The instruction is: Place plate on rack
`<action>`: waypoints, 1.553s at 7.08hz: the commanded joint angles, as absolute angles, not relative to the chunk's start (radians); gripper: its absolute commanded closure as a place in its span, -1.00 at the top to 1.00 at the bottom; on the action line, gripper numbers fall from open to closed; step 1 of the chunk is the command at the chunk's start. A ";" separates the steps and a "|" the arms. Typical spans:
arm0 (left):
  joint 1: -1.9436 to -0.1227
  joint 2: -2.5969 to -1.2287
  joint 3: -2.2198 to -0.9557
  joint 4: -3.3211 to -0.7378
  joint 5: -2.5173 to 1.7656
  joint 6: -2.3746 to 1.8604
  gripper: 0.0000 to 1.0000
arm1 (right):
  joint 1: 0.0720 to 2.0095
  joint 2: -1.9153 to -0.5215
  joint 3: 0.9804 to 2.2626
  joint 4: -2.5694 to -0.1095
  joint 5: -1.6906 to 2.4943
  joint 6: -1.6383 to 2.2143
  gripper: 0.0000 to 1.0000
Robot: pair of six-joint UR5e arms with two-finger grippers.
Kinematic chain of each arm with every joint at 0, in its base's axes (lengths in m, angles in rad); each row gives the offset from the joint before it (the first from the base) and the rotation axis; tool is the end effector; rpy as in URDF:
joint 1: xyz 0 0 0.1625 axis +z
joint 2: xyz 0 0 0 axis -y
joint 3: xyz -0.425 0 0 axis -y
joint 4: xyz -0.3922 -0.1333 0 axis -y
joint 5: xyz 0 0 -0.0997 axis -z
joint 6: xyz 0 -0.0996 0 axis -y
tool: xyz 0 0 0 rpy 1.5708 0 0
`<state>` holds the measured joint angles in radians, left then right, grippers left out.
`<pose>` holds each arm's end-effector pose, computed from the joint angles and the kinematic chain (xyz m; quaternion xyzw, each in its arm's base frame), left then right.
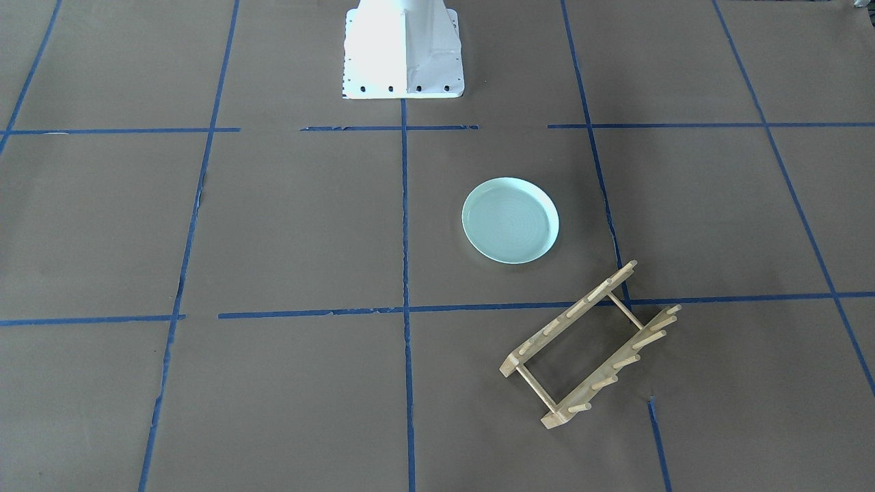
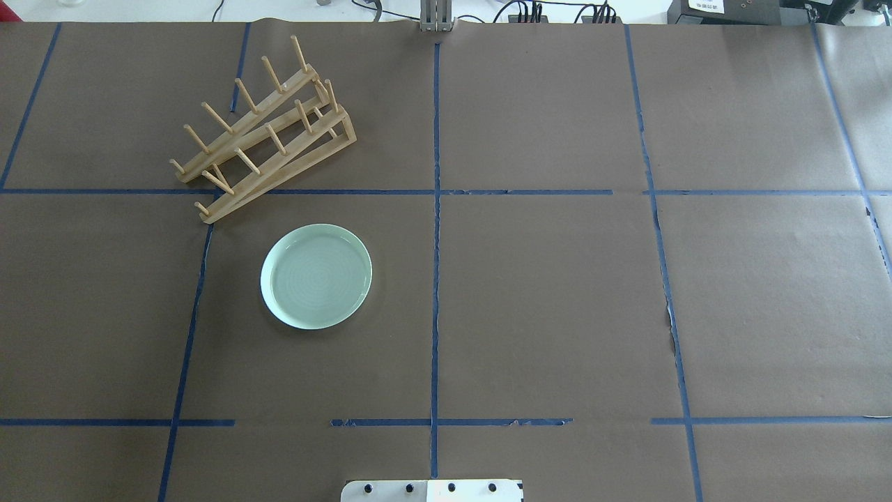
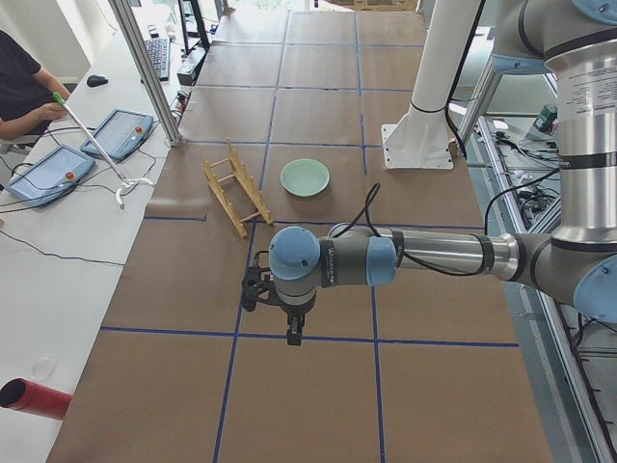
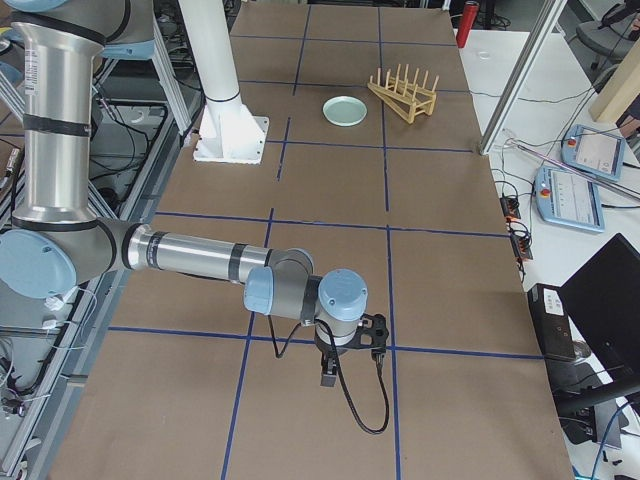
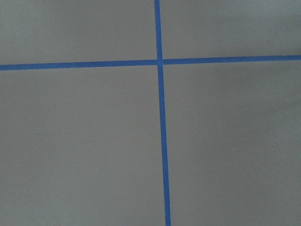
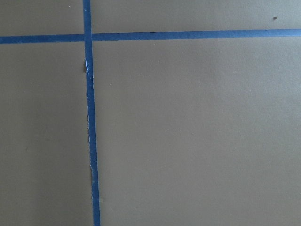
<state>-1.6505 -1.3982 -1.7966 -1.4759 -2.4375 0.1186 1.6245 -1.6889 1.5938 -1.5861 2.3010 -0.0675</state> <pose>-0.0903 -0.4097 0.6289 0.0227 0.4196 0.0089 0.9074 0.0899 -0.4271 0.7065 -0.0298 -0.3590 0.0133 0.9328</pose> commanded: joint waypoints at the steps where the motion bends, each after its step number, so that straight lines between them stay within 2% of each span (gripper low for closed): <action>1: -1.643 -1.384 -1.809 -1.535 -2.479 0.109 1.00 | 1.624 -1.689 1.594 -1.586 2.301 -0.067 1.00; 3: -1.572 -1.390 -1.857 -1.691 -2.479 -0.112 1.00 | 1.624 -1.689 1.594 -1.586 2.301 -0.067 1.00; 5: -1.334 -1.410 -1.980 -1.820 -2.456 -0.552 1.00 | 1.624 -1.689 1.594 -1.586 2.301 -0.067 1.00; 6: -1.225 -1.484 -2.015 -1.821 -2.375 -0.745 1.00 | 1.624 -1.689 1.594 -1.586 2.301 -0.067 1.00; 9: -0.912 -1.760 -2.002 -1.793 -2.242 -1.217 1.00 | 1.624 -1.689 1.595 -1.586 2.301 -0.067 1.00; 10: -0.796 -1.895 -1.938 -1.687 -2.183 -1.294 1.00 | 1.624 -1.689 1.595 -1.586 2.301 -0.067 1.00; 11: -0.708 -2.077 -1.822 -1.528 -2.113 -1.316 1.00 | 1.624 -1.689 1.595 -1.586 2.301 -0.067 1.00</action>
<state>-0.8303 -1.8790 -1.9325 -1.6858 -2.1955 -1.2475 1.6245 -1.6889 1.5954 -1.5861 2.3010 -0.0675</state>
